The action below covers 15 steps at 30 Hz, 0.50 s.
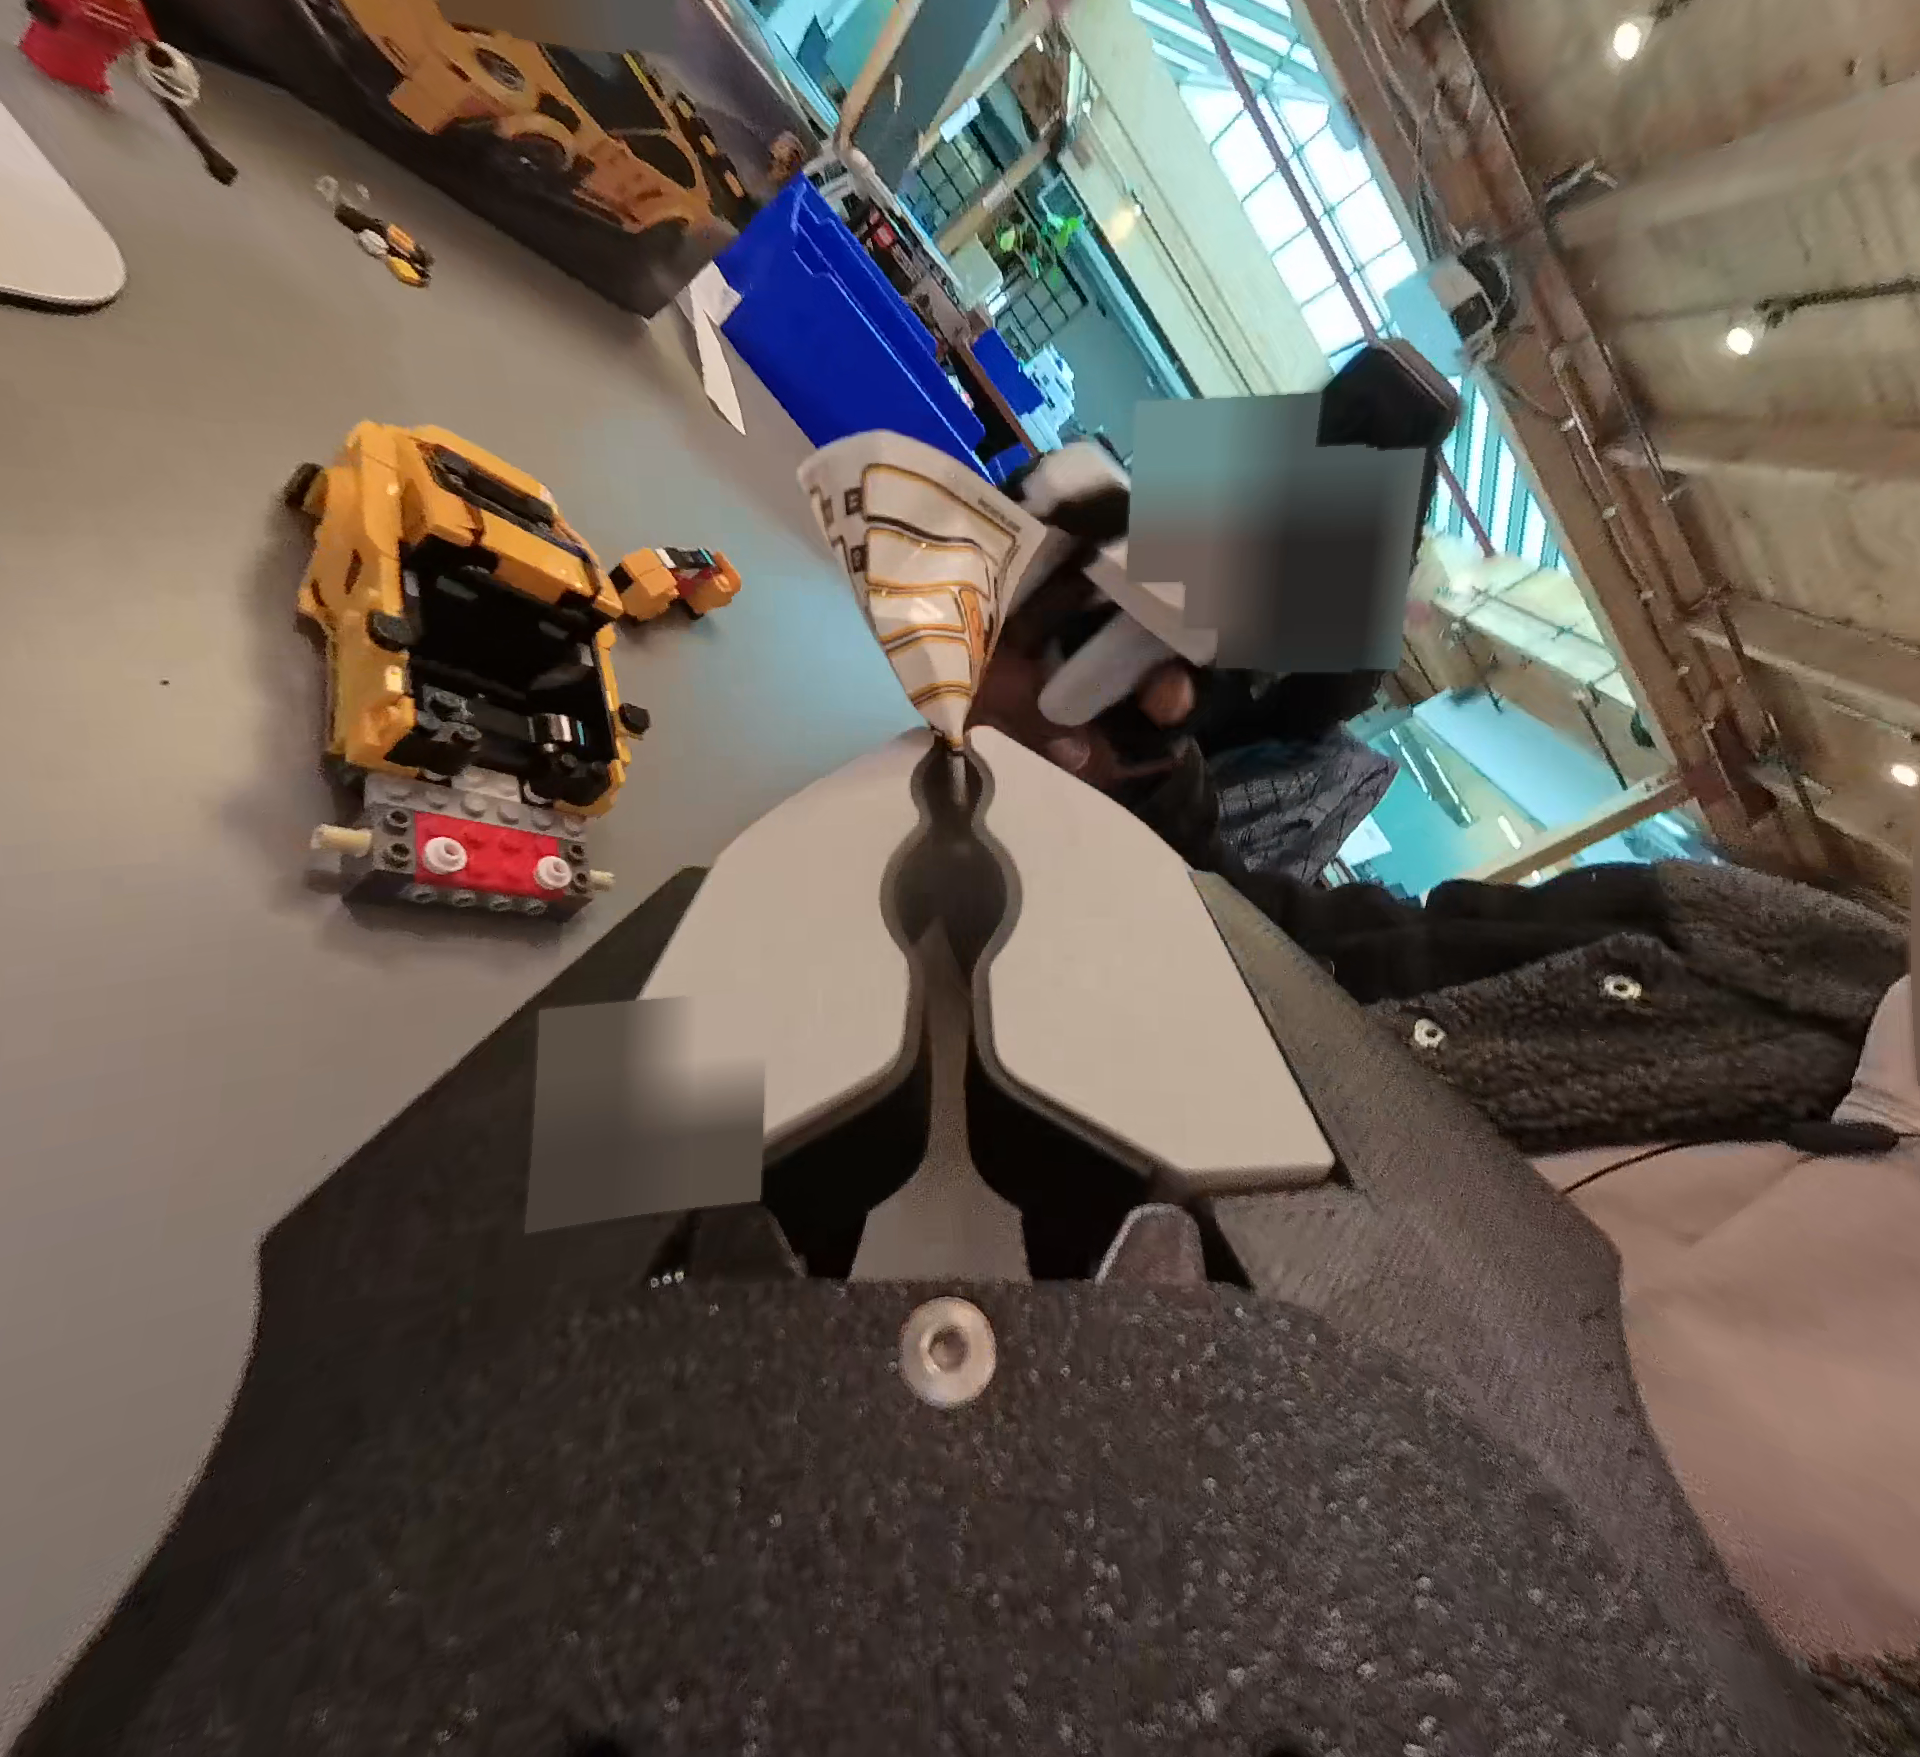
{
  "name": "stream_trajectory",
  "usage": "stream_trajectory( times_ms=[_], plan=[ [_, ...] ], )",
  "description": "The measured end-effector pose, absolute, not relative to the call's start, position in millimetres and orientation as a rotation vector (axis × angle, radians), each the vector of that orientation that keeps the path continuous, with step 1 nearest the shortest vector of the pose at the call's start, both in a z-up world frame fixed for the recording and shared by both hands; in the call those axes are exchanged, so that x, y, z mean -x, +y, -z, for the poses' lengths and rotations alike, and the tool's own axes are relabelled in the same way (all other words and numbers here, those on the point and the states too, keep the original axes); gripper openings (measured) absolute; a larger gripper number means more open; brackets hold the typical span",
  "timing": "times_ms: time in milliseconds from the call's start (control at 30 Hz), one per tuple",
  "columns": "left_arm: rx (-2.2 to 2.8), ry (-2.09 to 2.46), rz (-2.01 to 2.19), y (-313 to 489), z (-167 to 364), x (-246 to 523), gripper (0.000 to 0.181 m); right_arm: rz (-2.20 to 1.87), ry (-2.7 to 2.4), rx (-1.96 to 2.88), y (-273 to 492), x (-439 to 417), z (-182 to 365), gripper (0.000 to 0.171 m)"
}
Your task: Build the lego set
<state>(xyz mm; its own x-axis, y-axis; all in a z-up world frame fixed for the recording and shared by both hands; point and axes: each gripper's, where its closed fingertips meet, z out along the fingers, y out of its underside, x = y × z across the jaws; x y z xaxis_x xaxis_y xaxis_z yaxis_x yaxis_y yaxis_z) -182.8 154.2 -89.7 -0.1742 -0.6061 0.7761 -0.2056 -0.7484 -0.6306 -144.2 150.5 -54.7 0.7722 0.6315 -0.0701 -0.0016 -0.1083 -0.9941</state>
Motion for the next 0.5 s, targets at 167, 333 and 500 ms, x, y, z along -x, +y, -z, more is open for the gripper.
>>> stream_trajectory(
  times_ms=[167, 333, 500],
  plan=[
    [1.816, 0.917, 2.008, 152.5, 90.6, 180.8, 0.0, -0.153, -0.835, 1.565, 142.2, 174.3, 71.0, 0.023],
    [1.799, 0.956, 1.964, 150.1, 92.1, 179.2, 0.0, -0.143, -0.727, 1.586, 152.1, 160.0, 70.8, 0.027],
    [1.708, 1.144, 1.759, 142.7, 93.3, 178.5, 0.0, -0.667, -0.553, 1.732, 149.6, 159.7, 81.1, 0.03]
  ],
)
